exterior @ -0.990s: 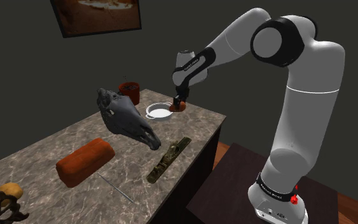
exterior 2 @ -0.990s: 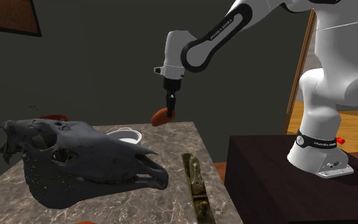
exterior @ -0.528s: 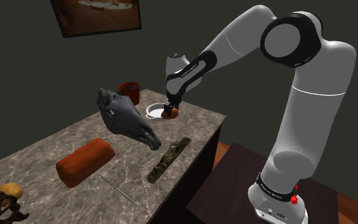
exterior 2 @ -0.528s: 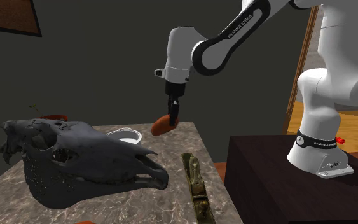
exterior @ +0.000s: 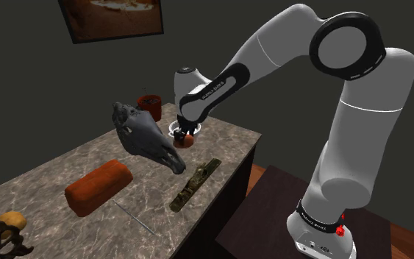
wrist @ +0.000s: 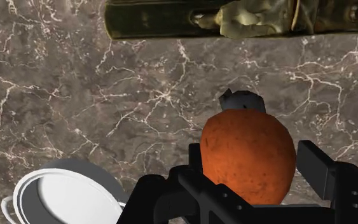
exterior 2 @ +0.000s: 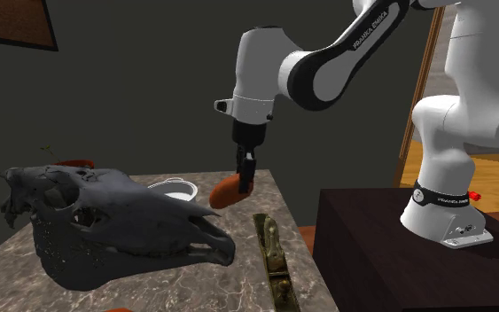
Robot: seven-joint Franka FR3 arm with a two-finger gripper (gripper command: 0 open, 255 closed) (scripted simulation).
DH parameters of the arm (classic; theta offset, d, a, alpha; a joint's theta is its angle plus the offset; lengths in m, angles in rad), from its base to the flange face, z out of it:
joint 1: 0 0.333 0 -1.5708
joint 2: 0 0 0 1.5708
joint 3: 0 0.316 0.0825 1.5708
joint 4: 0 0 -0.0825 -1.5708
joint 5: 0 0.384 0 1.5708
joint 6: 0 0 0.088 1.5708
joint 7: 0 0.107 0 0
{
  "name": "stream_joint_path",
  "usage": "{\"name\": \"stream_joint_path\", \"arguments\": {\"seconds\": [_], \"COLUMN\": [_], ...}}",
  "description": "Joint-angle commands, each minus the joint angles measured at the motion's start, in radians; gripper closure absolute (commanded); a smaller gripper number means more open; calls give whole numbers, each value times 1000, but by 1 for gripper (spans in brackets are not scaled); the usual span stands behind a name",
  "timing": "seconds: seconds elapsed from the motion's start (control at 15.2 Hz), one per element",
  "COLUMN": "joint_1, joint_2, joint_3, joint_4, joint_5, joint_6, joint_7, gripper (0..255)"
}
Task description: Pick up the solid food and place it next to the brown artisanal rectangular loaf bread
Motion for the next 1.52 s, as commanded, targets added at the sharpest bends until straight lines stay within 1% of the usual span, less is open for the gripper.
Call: {"name": "stream_joint_path", "arguments": {"seconds": [0.0,0.53,0.86,1.06,1.45], "joint_1": [29,143,216,265,269], "joint_2": [9,55,110,157,204], "joint_3": [20,95,135,157,149], "joint_4": [11,79,160,229,207], "joint_5": [-11,-52,-77,-94,-115], "joint_6": [-7,-54,-97,-130,-64], "joint_7": [57,268,391,466,487], "gripper": [255,255,255,255,255]}}
